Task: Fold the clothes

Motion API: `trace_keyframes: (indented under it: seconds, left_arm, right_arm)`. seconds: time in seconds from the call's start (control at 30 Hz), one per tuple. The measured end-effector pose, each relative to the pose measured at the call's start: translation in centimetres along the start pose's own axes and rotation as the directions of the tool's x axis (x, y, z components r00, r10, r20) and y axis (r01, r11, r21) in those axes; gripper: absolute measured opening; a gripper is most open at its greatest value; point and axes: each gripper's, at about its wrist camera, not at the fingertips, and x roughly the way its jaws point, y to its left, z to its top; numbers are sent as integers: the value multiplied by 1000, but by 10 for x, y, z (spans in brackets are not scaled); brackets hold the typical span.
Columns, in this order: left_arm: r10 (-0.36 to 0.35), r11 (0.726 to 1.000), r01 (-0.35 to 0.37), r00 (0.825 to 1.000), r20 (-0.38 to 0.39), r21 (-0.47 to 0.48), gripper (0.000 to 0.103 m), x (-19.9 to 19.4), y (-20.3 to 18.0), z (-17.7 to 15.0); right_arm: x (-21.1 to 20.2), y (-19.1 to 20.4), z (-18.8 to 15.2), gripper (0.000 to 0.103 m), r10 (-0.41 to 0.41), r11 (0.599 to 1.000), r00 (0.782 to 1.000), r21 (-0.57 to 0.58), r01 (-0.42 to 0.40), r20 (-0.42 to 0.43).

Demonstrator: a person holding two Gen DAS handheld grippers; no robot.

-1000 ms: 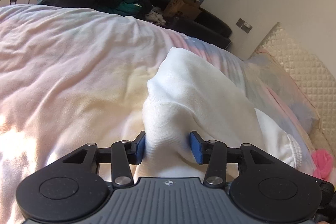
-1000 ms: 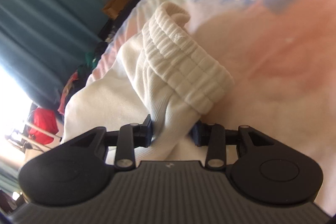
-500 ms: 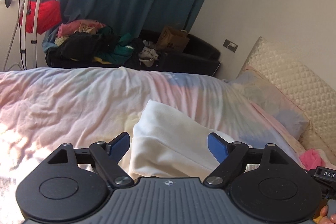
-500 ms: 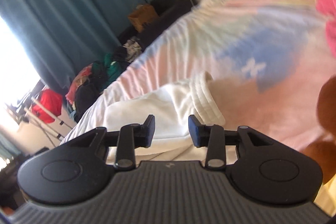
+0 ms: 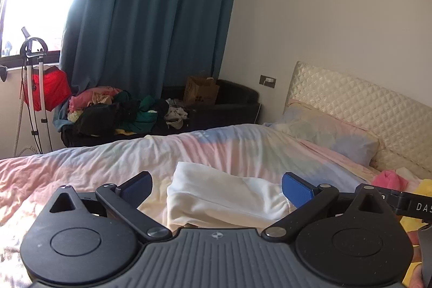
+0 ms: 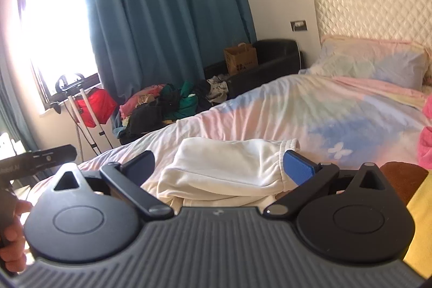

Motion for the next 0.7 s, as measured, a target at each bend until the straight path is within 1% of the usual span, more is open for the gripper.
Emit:
trace_keyframes:
  seconds: [0.07, 0.17, 0.27, 0.4, 0.5, 0.57, 0.7]
  left_arm:
    - [-4, 1000, 5, 1000, 9, -19, 103, -18, -3, -8]
    - [5, 1000, -4, 1000, 23, -13, 103, -40, -7, -24]
    - [36, 999, -36, 998, 45, -5, 103, -57, -9, -39]
    - [105, 994, -106, 990, 95, 5, 103, -78, -5, -55]
    - [137, 990, -139, 984, 116, 11, 103, -86, 0, -67]
    - [153, 987, -158, 981, 118, 32, 103, -88, 2, -76]
    - [144, 987, -149, 985, 98, 54, 103, -84, 10, -90]
  right_arm:
    - [-14, 7, -8, 103, -2, 1000, 1000, -26, 3, 31]
    - [-32, 18, -22, 103, -4, 998, 997, -67, 9, 76]
    - [-43, 26, -37, 103, -9, 995, 995, -103, 19, 96]
    - [-51, 34, -59, 103, -19, 991, 993, -128, 34, 116]
    - [-53, 39, -74, 103, -29, 992, 989, -121, 46, 144]
    - [-50, 46, -85, 103, -39, 986, 986, -156, 65, 163]
    - [-39, 54, -106, 103, -52, 978, 983, -191, 87, 177]
